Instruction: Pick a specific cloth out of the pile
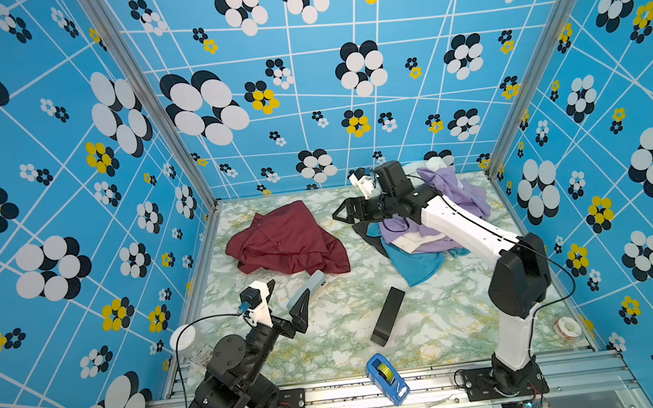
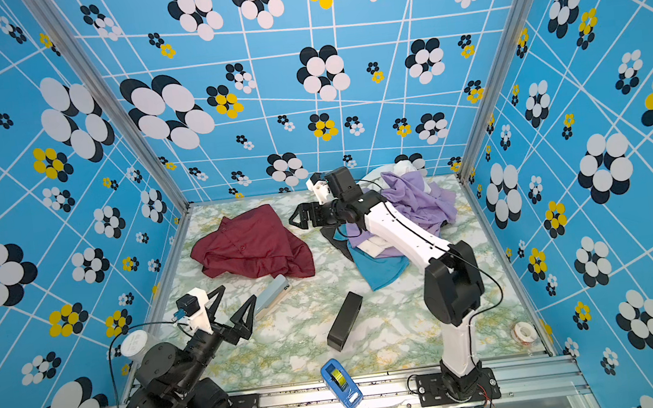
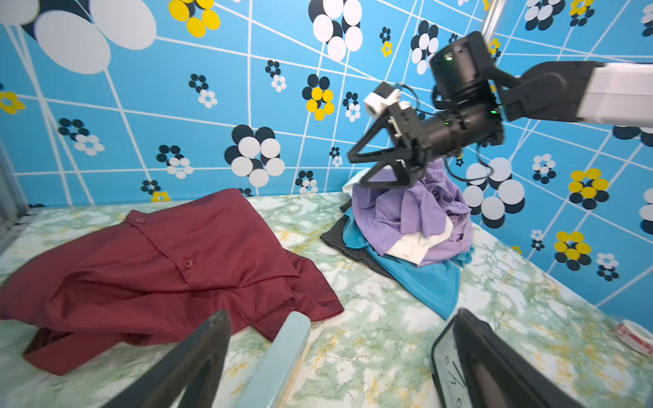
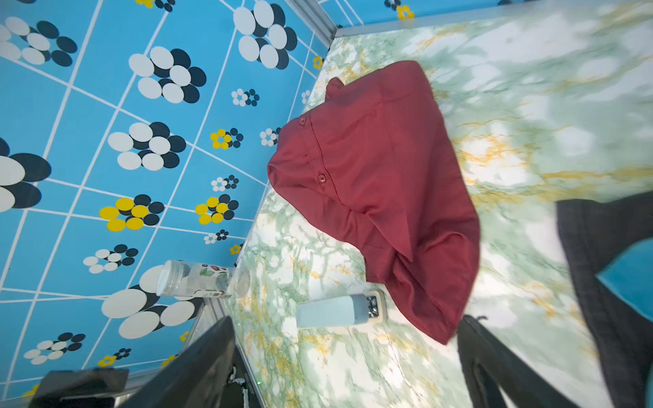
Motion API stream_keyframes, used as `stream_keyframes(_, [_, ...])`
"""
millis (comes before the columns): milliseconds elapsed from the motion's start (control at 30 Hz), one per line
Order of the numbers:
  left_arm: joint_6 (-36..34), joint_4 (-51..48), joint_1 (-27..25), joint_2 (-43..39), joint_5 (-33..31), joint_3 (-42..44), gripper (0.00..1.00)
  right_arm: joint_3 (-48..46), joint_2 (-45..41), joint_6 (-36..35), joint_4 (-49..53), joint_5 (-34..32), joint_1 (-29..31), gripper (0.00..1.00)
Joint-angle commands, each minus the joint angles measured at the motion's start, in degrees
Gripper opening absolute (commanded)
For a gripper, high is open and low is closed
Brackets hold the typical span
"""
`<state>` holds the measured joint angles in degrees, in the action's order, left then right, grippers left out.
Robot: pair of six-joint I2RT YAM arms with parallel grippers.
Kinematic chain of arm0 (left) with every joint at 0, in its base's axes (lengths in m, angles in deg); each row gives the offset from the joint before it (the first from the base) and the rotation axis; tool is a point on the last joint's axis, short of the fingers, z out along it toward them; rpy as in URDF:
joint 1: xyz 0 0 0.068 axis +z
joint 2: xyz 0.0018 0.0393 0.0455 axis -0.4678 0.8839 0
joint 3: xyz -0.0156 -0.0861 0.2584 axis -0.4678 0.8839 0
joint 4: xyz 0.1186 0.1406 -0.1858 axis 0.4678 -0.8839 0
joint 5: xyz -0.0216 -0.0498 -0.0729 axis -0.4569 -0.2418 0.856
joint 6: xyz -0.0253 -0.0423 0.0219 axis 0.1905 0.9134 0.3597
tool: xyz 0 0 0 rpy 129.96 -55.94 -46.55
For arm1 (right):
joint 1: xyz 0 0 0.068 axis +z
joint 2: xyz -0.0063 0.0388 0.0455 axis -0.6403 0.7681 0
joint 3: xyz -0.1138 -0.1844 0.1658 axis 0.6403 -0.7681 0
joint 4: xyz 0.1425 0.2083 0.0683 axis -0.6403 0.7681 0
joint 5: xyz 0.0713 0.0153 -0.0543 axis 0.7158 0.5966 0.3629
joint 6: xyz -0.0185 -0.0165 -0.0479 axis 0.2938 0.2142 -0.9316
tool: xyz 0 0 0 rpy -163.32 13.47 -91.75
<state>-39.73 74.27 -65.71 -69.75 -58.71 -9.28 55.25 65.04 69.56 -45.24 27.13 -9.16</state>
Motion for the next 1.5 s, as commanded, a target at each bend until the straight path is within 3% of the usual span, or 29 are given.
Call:
stream_keyframes(0, [-1.4,-6.5,0.5,4.7,-11.0,-3.5,0.99,-9.2,-9.0,-6.4,4.8,-8.6,-2.0,0.99])
stream_keyframes(133, [-2.0,-6.4,1.0,11.2,-22.3,-5.0,0.99,-22.1,-24.0,-8.3,4.4,-17.8,-6.1,0.99])
stream_keyframes(233, [-3.0,-5.1,3.7,16.5,-25.6,-5.4,0.99,-30.9,-34.5,-10.0,2.8,-26.0,-8.9,0.99])
stream_keyframes(367, [-0.8,-1.1,12.8,24.0,-22.0,-4.1,0.99,-41.7,-47.6,-11.9,-1.0,-33.9,-13.9,0.99])
stream_keyframes(500, [-1.7,13.0,20.6,28.7,-18.5,2.7,0.99,-50.2,-53.4,-14.8,-4.3,-36.7,-18.8,0.99])
stream_keyframes(633, [-2.8,26.8,26.7,31.6,-13.5,9.5,0.99,-55.8,-51.4,-13.1,-11.5,-37.9,-23.5,0.99])
stream_keyframes(733, [-3.7,31.5,29.3,34.6,-12.0,11.2,0.99,-61.6,-48.3,-13.0,-21.2,-42.1,-26.4,0.99])
stream_keyframes(967, [-6.7,45.2,31.4,48.2,-9.2,12.8,0.99,-70.0,-39.9,-13.4,-37.7,-51.0,-27.5,0.99])
stream_keyframes(1167, [-9.5,53.6,31.9,58.3,-5.9,11.7,0.99,-75.8,-32.5,-15.0,-57.6,-50.1,-28.4,0.99])
stream_keyframes(1333, [-7.0,64.6,36.5,62.2,0.3,14.2,0.99,-74.5,-28.1,-16.8,-63.0,-48.1,-28.9,0.99])
stream_keyframes(1467, [-5.8,67.6,39.6,64.8,6.7,13.9,0.99,-73.6,-25.7,-17.5,-65.7,-46.7,-29.5,0.99])
